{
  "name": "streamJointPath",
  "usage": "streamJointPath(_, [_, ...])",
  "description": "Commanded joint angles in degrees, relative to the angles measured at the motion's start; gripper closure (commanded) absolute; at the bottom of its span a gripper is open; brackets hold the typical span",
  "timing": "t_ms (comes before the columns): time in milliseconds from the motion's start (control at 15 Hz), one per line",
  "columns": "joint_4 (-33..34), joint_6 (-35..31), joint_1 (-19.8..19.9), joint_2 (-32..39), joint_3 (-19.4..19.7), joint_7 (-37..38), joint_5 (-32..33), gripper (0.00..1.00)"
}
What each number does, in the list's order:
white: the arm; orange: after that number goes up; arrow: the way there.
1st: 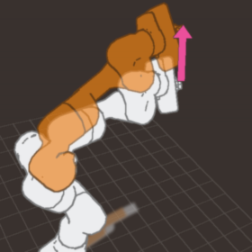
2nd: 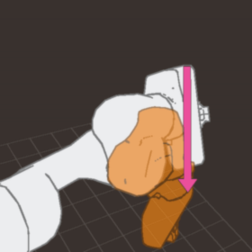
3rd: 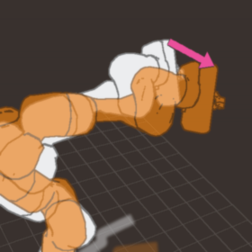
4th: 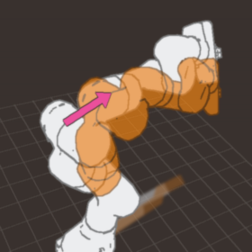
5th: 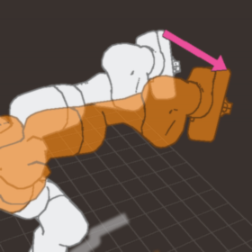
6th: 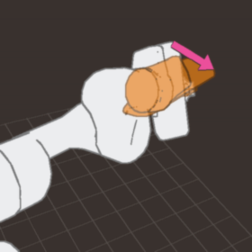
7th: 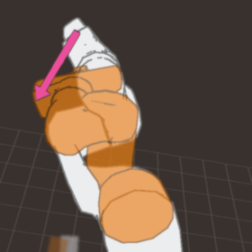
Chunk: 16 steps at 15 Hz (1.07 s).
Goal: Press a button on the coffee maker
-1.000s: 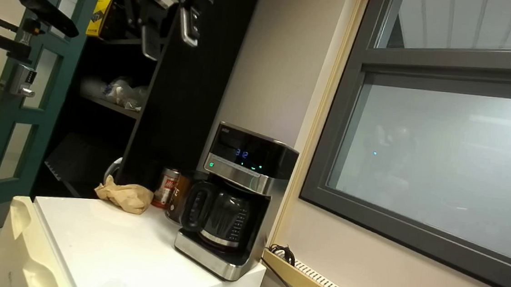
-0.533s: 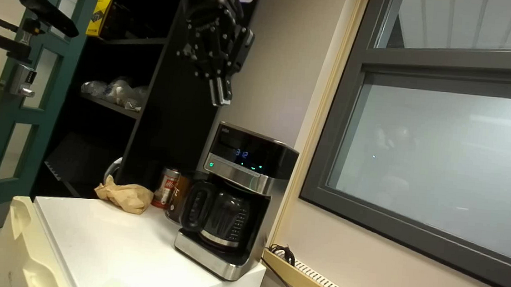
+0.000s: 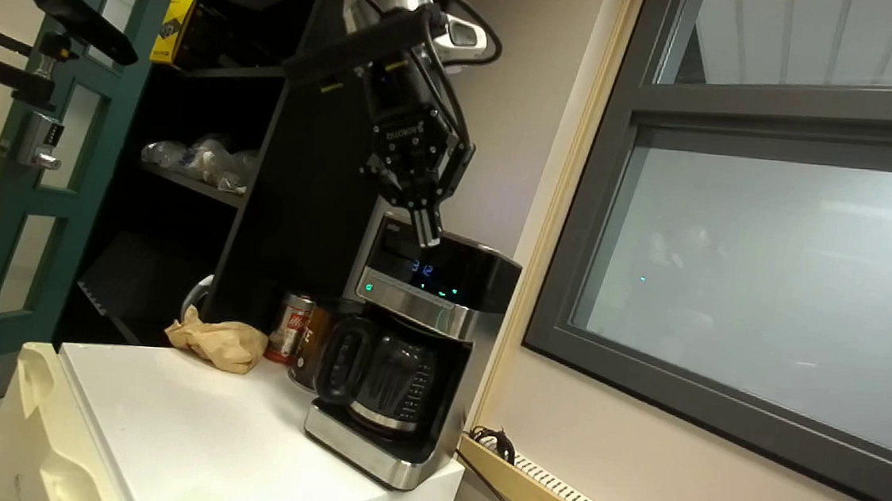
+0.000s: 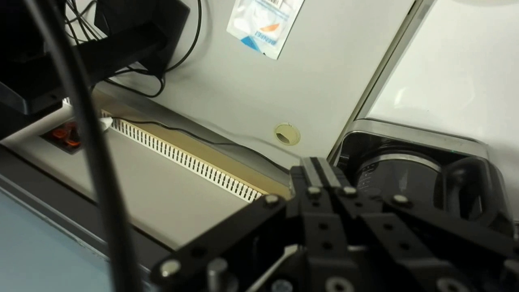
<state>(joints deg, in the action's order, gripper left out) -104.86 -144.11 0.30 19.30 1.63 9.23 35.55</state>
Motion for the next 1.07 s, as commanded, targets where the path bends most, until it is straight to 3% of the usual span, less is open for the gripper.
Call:
streamJointPath(0, [7.15,-2.47,-2.39,6.52,2.49,0.41,0.5,1.0])
streamJointPath(1000, [24.08,-5.84,-6.18,23.11,5.84,-0.24,-5.87,1.0])
